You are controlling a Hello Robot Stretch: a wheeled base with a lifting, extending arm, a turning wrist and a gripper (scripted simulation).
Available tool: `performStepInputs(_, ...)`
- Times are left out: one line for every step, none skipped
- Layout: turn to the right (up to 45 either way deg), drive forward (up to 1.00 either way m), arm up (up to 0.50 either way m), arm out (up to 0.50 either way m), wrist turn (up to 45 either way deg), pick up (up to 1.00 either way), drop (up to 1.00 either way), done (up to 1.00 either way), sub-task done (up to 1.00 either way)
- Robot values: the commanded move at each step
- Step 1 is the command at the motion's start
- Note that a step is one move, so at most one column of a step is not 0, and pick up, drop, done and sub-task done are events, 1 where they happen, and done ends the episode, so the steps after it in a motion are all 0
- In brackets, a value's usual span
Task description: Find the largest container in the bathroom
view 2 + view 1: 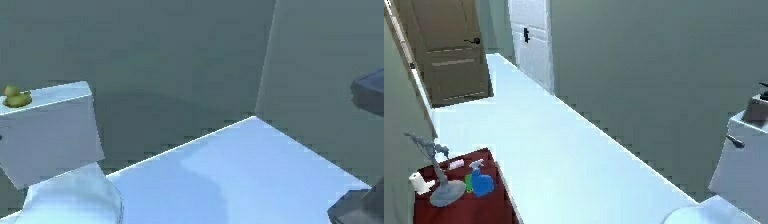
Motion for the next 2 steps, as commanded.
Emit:
performStepInputs(0.0,0.75,0.0,0.0,0.0,0.0,0.0,0.0,0.0)
performStepInputs(-21.0,0.0,0.0,0.0,0.0,0.0,0.0,0.0,0.0)
